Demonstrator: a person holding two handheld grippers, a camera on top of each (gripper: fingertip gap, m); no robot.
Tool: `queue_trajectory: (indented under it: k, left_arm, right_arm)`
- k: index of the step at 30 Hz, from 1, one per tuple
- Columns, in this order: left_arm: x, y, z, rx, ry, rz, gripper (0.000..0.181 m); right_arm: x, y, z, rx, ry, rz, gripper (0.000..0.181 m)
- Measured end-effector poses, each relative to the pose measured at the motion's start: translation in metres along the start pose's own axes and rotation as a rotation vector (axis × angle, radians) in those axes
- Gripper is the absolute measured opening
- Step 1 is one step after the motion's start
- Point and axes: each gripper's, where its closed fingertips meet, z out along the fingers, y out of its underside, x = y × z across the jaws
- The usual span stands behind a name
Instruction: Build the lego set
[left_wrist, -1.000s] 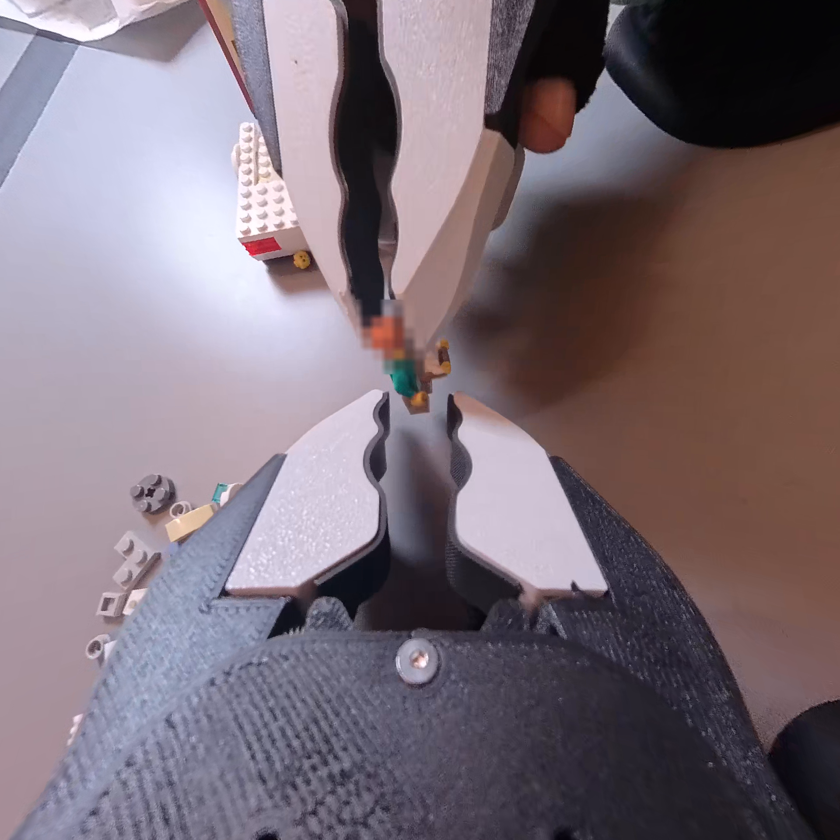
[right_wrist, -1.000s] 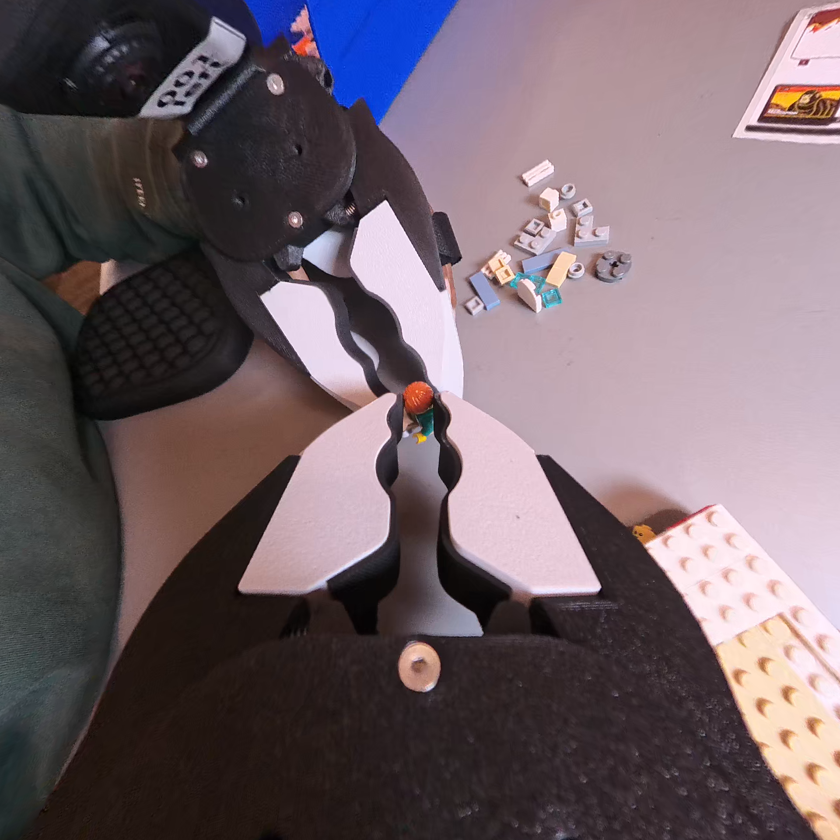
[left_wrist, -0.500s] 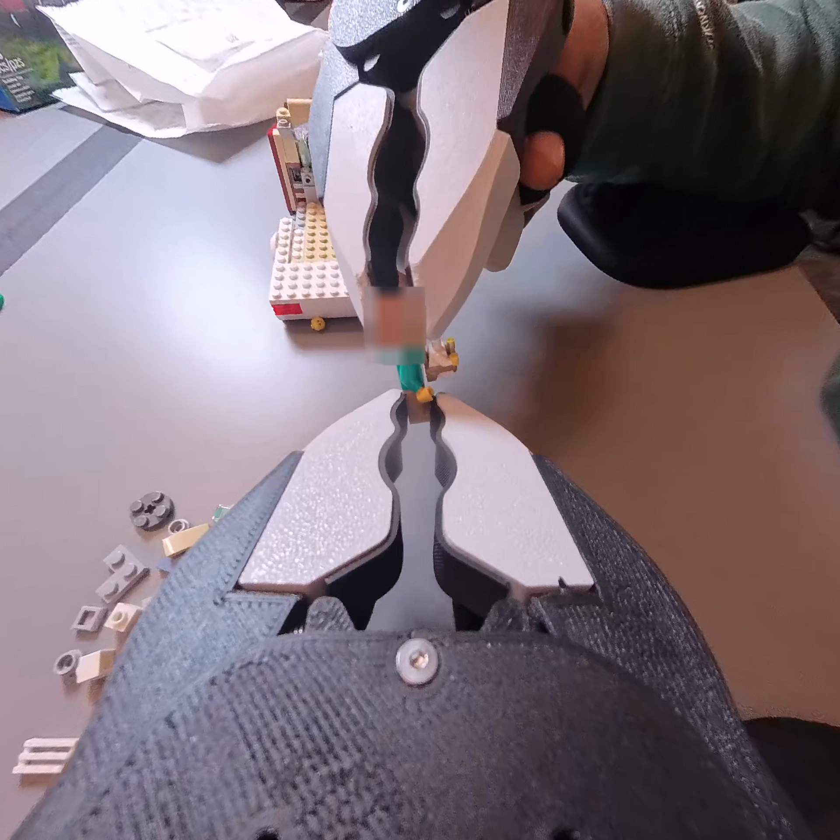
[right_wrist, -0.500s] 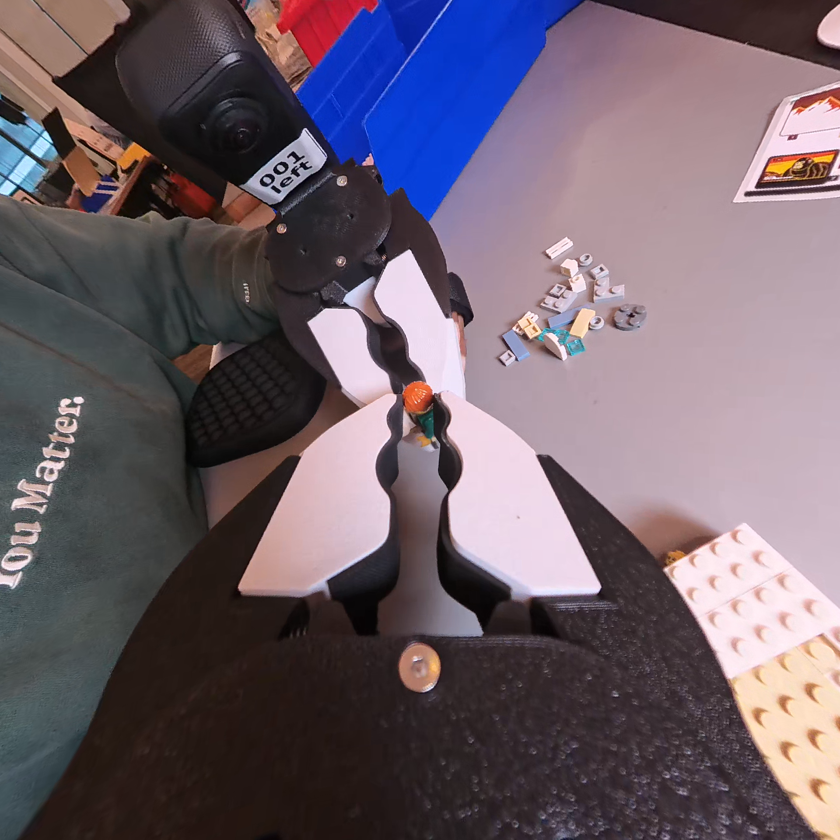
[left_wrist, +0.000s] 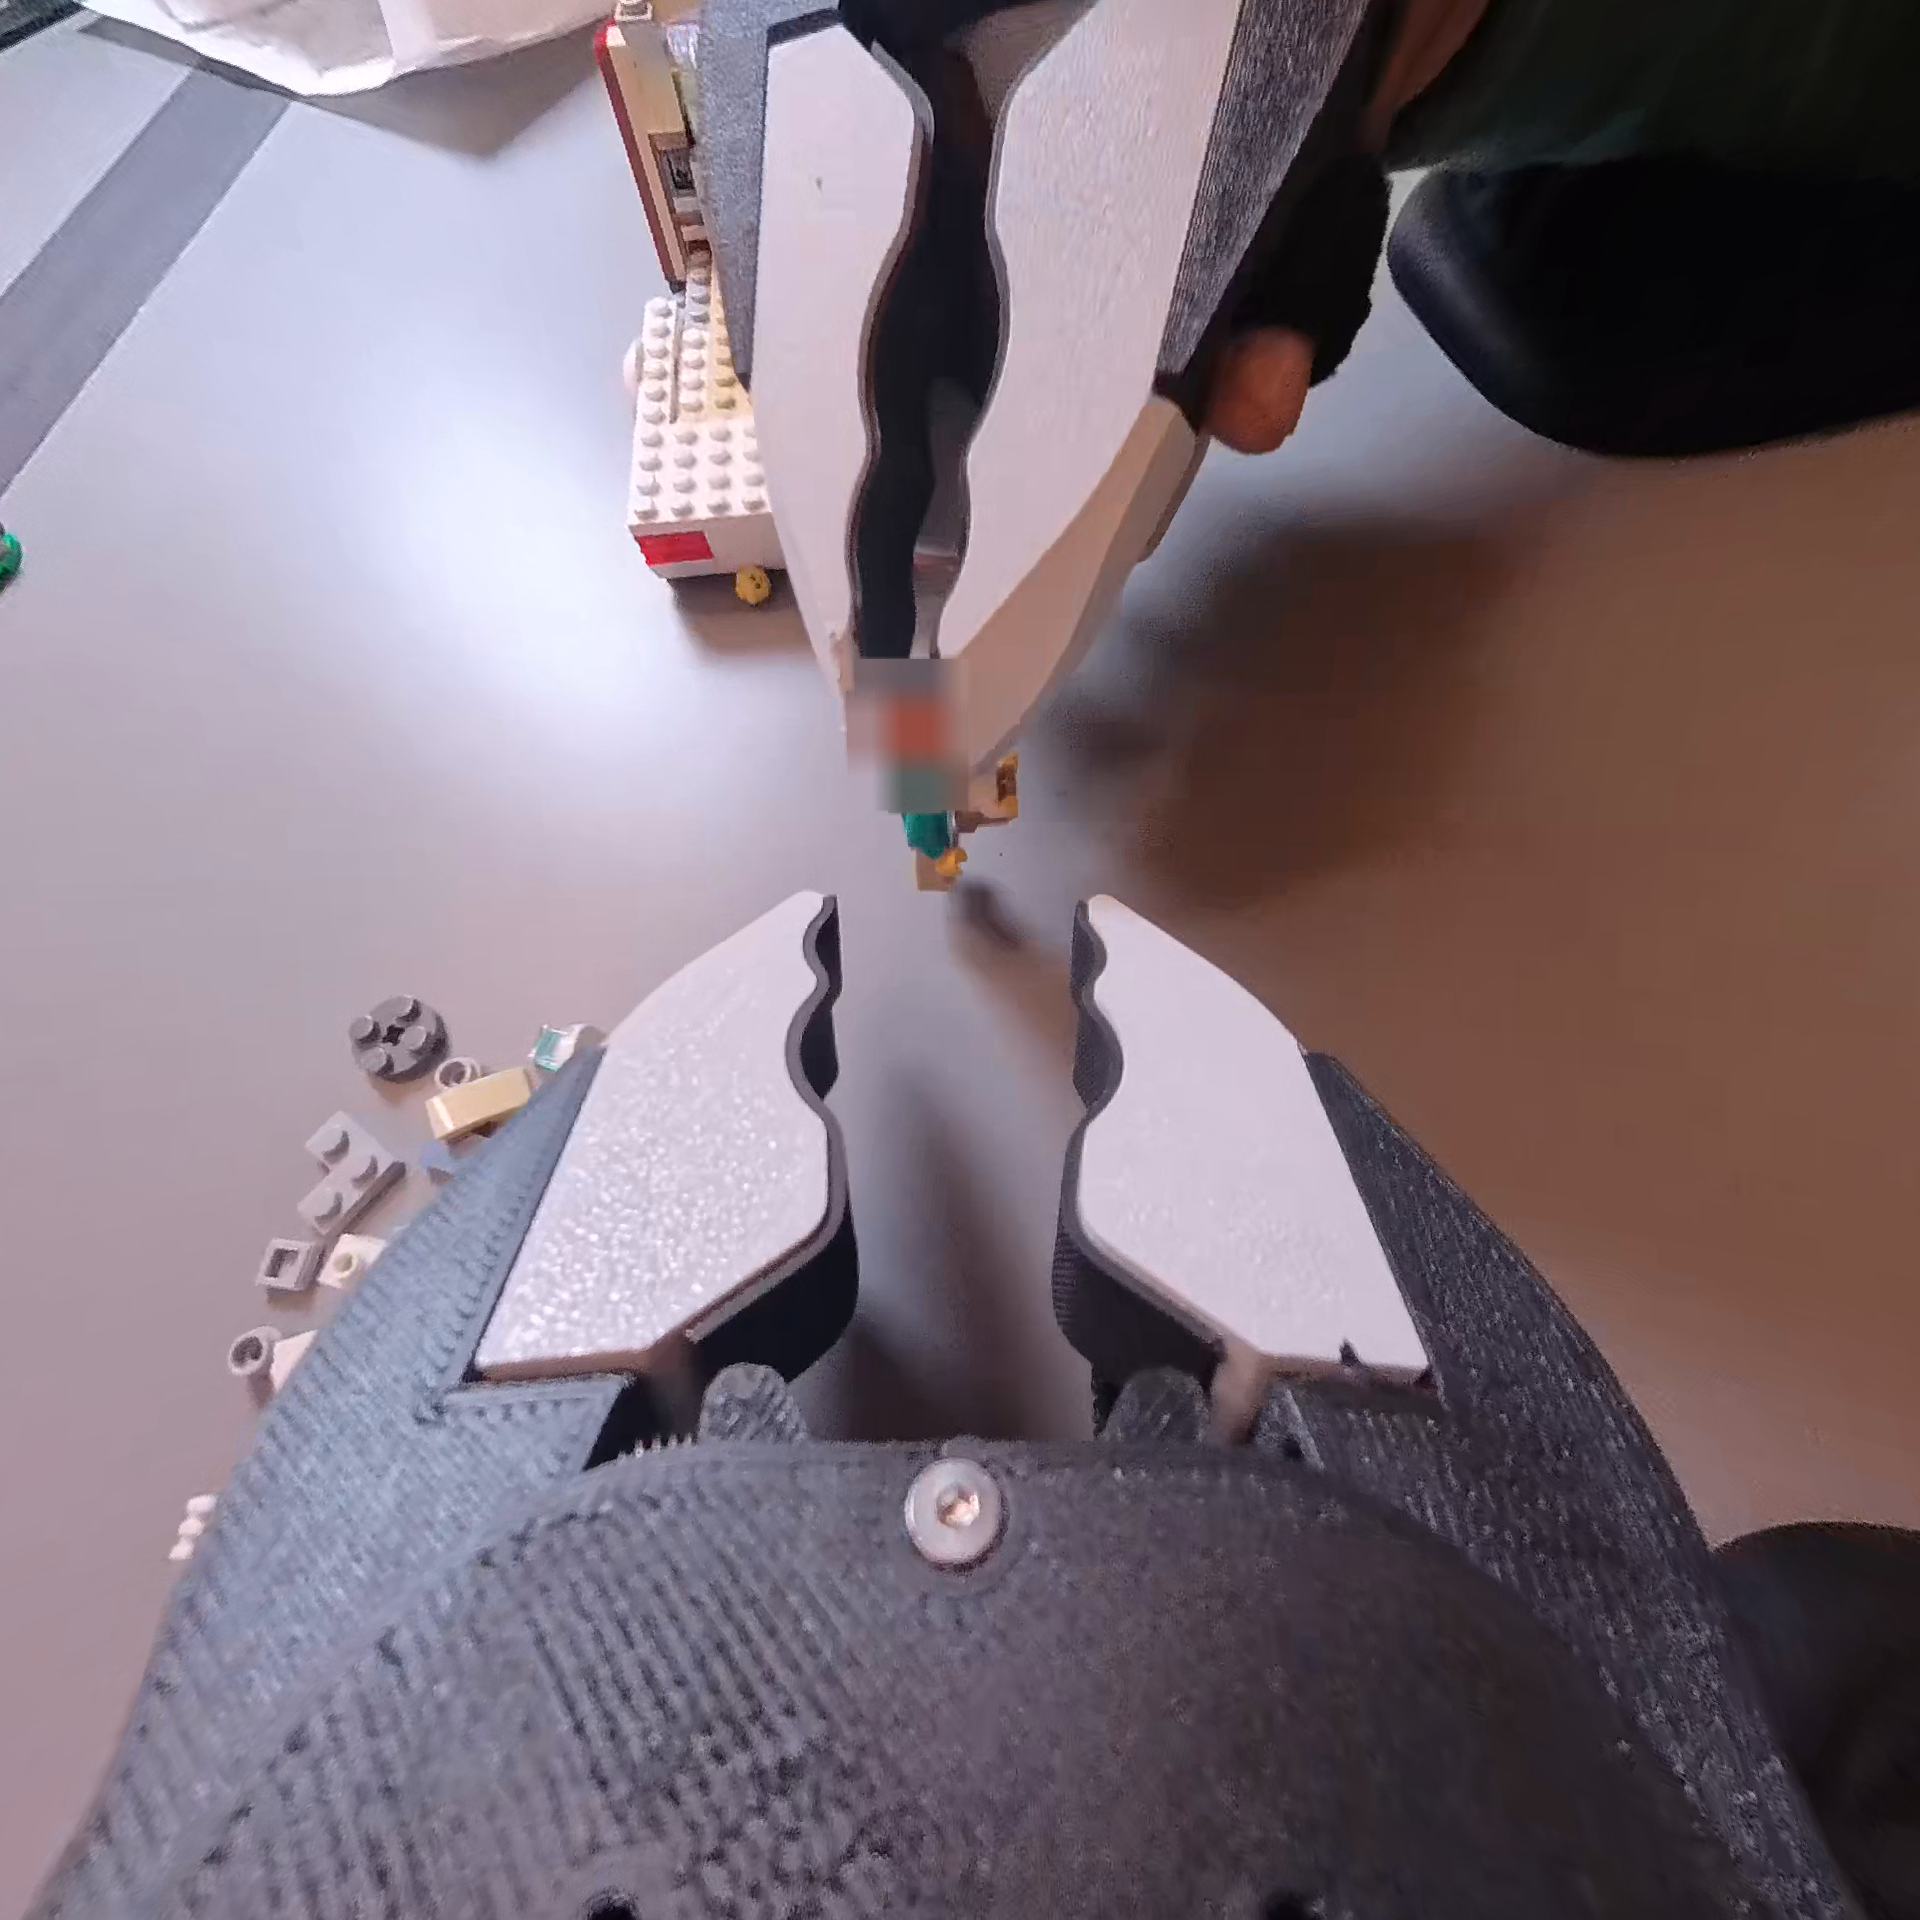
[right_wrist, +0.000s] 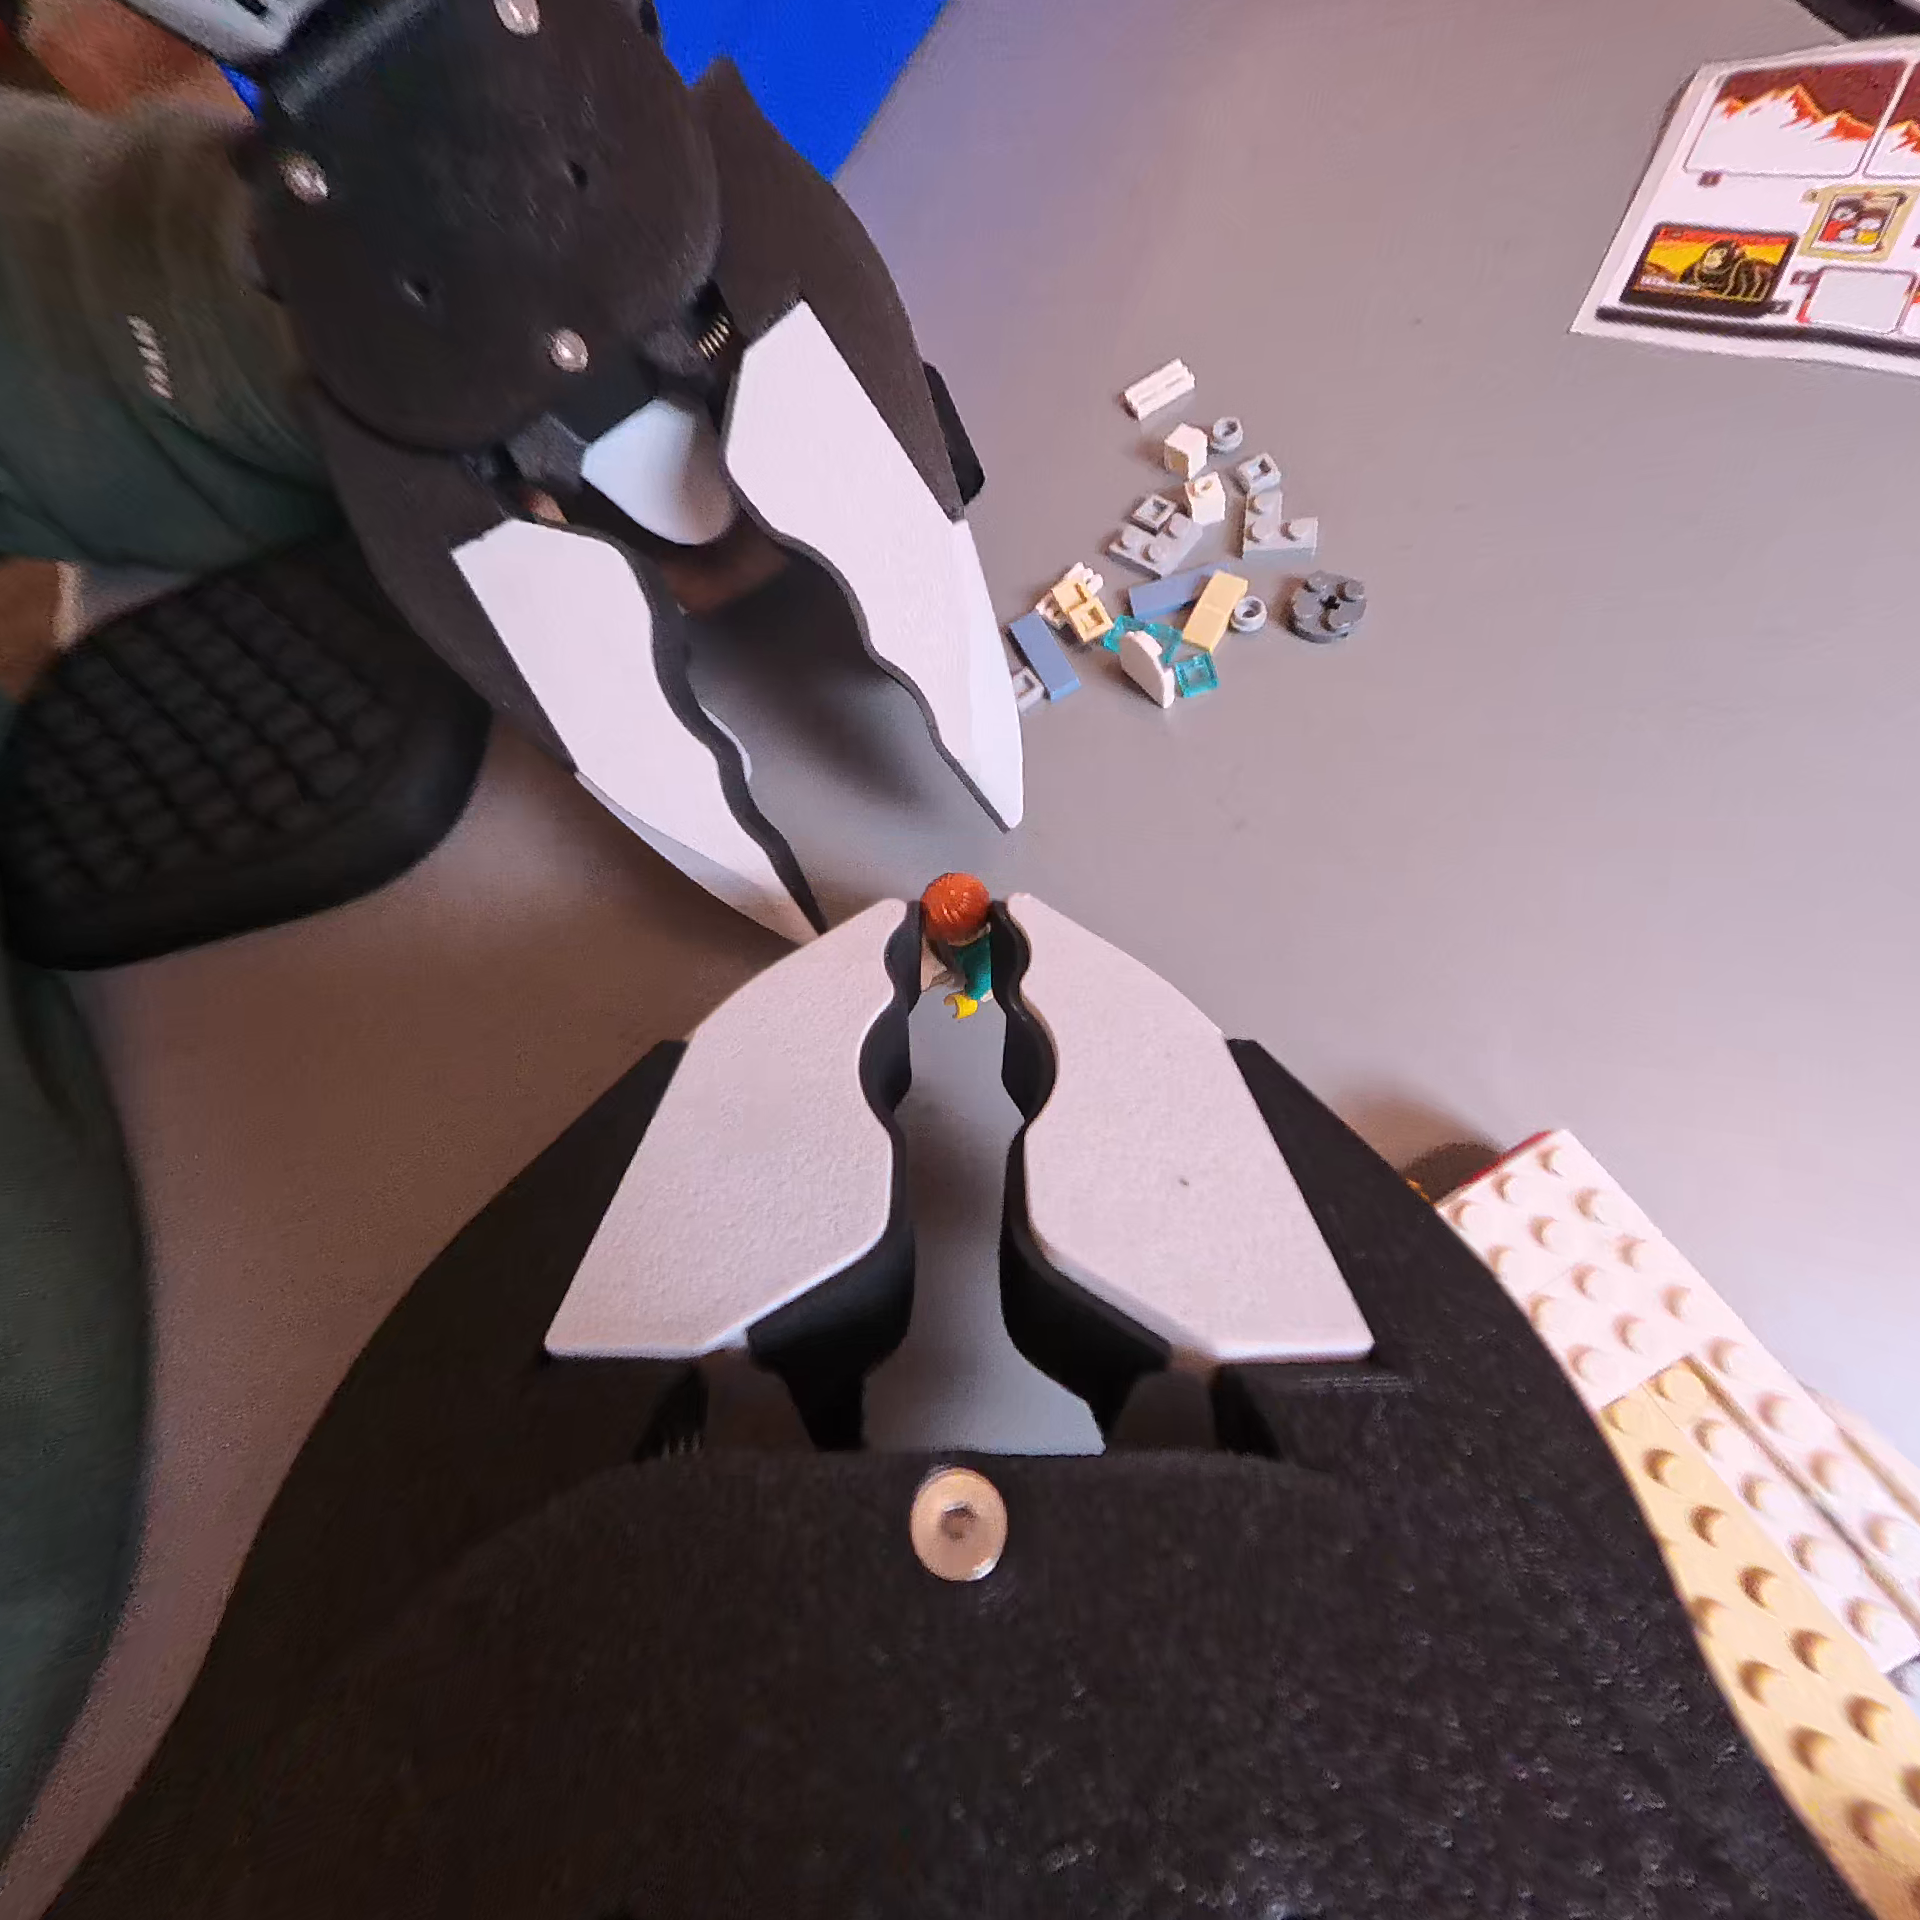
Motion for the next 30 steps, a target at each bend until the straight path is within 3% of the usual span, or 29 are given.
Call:
queue_trajectory:
  k: [7, 19, 25, 30]
  left_arm:
    - [0.0, 0.005, 0.002, -0.018, 0.009, -0.017, 0.043]
    - [-0.001, 0.004, 0.002, -0.006, 0.008, -0.028, 0.043]
    - [-0.007, -0.009, -0.007, 0.07, -0.015, -0.058, 0.04]
    - [-0.024, -0.028, -0.015, 0.142, -0.066, -0.105, 0.035]
  right_arm:
    - [0.005, 0.006, 0.007, -0.051, 0.054, -0.039, 0.016]
    - [0.001, -0.002, 0.0, -0.014, 0.034, -0.038, 0.024]
    - [0.016, -0.011, -0.041, 0.051, 0.154, -0.06, 0.025]
    - [0.039, 0.017, -0.072, -0.037, 0.314, -0.077, 0.025]
